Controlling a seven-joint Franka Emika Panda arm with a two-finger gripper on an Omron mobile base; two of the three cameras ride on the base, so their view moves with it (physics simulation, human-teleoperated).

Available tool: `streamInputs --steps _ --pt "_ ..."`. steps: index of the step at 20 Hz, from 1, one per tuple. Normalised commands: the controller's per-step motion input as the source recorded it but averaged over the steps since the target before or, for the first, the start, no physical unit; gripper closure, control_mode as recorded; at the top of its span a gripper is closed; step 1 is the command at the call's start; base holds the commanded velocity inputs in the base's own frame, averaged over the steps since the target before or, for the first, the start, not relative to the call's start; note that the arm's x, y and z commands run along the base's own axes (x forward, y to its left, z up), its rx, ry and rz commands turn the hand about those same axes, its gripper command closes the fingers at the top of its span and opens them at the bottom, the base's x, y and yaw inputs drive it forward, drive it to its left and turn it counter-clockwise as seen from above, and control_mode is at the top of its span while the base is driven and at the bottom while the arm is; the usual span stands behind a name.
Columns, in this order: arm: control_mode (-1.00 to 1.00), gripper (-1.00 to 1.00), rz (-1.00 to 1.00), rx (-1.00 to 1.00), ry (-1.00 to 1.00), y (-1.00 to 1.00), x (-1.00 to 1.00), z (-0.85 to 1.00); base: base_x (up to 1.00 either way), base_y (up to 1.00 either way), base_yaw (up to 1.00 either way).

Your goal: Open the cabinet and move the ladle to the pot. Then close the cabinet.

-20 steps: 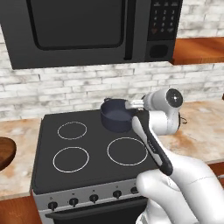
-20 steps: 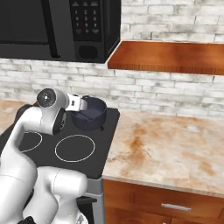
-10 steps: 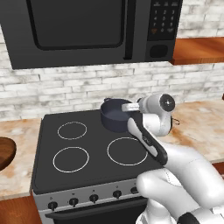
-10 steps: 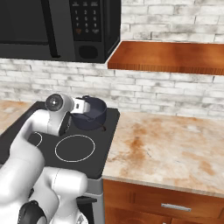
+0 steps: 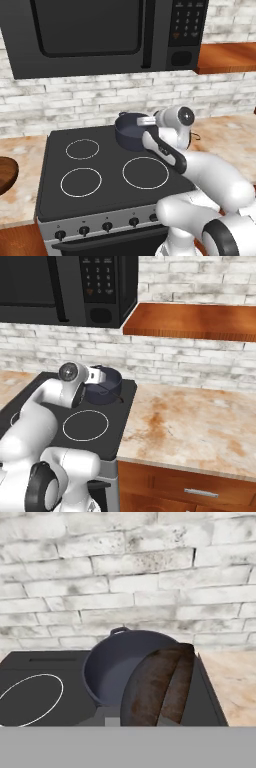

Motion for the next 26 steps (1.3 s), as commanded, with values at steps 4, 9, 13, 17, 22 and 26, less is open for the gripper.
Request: streamInputs --steps 4,9,13,17,22,26 --pt "-1.0 1.0 0.0 -0.01 0.0 0.03 0.28 -0.09 0.0 0.0 0.0" --pt "-1.0 1.0 0.0 -0.05 0.0 0.06 0.25 -0.14 0.0 0.0 0.0" --pt "-1.0 1.0 0.0 -0.05 0.0 0.06 0.25 -0.11 0.0 0.0 0.0" --pt "-1.0 1.0 0.01 -0.03 0.0 0.07 0.32 -0.12 0.0 0.0 0.0" --pt "-1.0 1.0 0.02 0.0 0.0 0.03 0.33 -0.09 0.0 0.0 0.0" --pt "-1.0 1.0 0.02 0.0 0.0 0.02 0.16 -0.11 0.0 0.0 0.0"
